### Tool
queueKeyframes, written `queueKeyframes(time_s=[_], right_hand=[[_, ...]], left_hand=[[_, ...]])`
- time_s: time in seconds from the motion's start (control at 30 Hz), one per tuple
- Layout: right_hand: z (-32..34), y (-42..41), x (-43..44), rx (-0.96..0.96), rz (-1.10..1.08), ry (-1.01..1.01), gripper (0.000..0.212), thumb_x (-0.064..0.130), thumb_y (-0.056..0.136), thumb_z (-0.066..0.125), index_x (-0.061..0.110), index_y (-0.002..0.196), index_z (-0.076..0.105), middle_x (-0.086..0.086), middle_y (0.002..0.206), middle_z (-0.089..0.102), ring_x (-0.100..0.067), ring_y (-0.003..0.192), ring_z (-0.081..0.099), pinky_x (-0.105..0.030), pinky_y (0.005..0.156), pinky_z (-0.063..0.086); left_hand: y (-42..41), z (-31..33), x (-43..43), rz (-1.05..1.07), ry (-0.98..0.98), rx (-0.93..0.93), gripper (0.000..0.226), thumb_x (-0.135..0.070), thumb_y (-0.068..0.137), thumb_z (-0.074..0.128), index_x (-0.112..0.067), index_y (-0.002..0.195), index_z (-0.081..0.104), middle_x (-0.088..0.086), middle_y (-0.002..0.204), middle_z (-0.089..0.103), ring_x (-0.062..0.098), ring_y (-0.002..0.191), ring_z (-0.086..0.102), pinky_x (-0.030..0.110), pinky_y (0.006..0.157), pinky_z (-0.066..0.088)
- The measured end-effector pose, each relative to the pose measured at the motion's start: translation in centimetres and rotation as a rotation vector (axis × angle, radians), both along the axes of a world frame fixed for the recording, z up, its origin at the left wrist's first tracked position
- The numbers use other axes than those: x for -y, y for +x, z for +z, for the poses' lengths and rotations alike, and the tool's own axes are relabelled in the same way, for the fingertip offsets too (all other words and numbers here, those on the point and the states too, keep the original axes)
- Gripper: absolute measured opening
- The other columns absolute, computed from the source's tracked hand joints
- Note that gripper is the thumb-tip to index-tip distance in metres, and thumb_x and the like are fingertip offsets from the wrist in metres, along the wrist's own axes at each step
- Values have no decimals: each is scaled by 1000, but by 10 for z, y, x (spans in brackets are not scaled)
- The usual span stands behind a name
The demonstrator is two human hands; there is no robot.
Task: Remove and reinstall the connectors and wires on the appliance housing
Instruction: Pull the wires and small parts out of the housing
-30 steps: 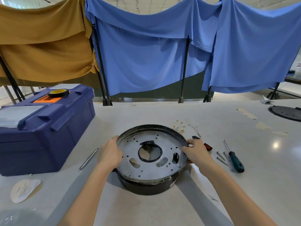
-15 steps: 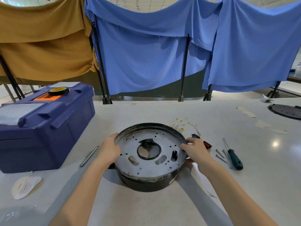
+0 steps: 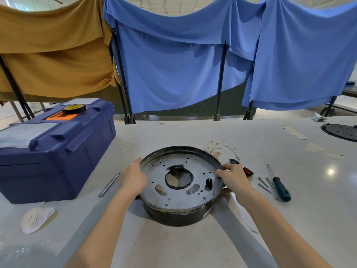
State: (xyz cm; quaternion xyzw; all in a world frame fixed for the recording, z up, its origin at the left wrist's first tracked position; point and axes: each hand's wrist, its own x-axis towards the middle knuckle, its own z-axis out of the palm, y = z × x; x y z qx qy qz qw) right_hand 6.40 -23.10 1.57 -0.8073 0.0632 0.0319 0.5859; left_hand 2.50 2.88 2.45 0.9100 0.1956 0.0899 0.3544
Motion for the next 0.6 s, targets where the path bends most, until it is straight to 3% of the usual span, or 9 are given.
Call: queueKeyframes(time_s=[0.1, 0.17, 0.23, 0.3, 0.37, 0.47, 0.6], right_hand=[[6, -3, 1, -28, 32, 15, 13, 9, 86, 59, 7, 73, 59, -10, 68, 57, -30, 66, 60, -43, 66, 57], [8, -4, 3, -50, 48, 4, 14, 17, 89, 61, 4, 84, 64, -12, 75, 59, -28, 65, 61, -46, 69, 59], [9, -5, 3, -64, 52, 17, 24, 26, 91, 63, 3, 92, 67, -14, 81, 63, -27, 64, 61, -47, 69, 59], [8, -5, 6, -71, 53, 28, 43, 40, 93, 60, -3, 98, 65, -17, 82, 60, -29, 68, 57, -44, 74, 58], [7, -5, 11, -64, 51, 53, 56, 46, 96, 53, -9, 102, 60, -19, 81, 51, -29, 69, 53, -41, 71, 55], [7, -7, 23, 22, -43, 56, 31, 25, 100, 51, -2, 101, 65, -25, 81, 64, -30, 56, 61, -35, 54, 55], [2, -6, 56, 136, -184, -56, 20, -3, 92, 50, 0, 99, 69, -15, 74, 67, -24, 56, 61, -29, 51, 46]], left_hand=[[2, 6, -4, -39, -51, -62, 54, -14, 101, 42, -11, 151, 23, 15, 150, 37, 35, 134, 38, 41, 108, 34], [-2, 12, -2, 4, 101, -49, 57, -36, 101, 40, -14, 150, 22, 19, 146, 39, 37, 133, 37, 46, 109, 32], [-12, 20, 14, -13, 262, 138, 52, -45, 99, 38, -21, 146, 33, 13, 135, 47, 34, 124, 45, 47, 103, 38], [-28, 28, 41, -279, 124, 331, 40, -46, 97, 45, -30, 131, 55, -2, 123, 56, 18, 115, 53, 40, 94, 45], [-41, 29, 73, -574, 56, 288, 39, -59, 87, 51, -35, 113, 68, -16, 111, 60, 4, 105, 55, 31, 89, 47], [-44, 20, 98, -742, 231, 137, 69, -78, 72, 49, -34, 122, 63, -18, 120, 54, 3, 114, 46, 28, 96, 40], [-42, 8, 105, -765, 403, 68, 68, -69, 77, 59, -36, 136, 50, -13, 132, 45, 9, 124, 37, 30, 99, 36]])
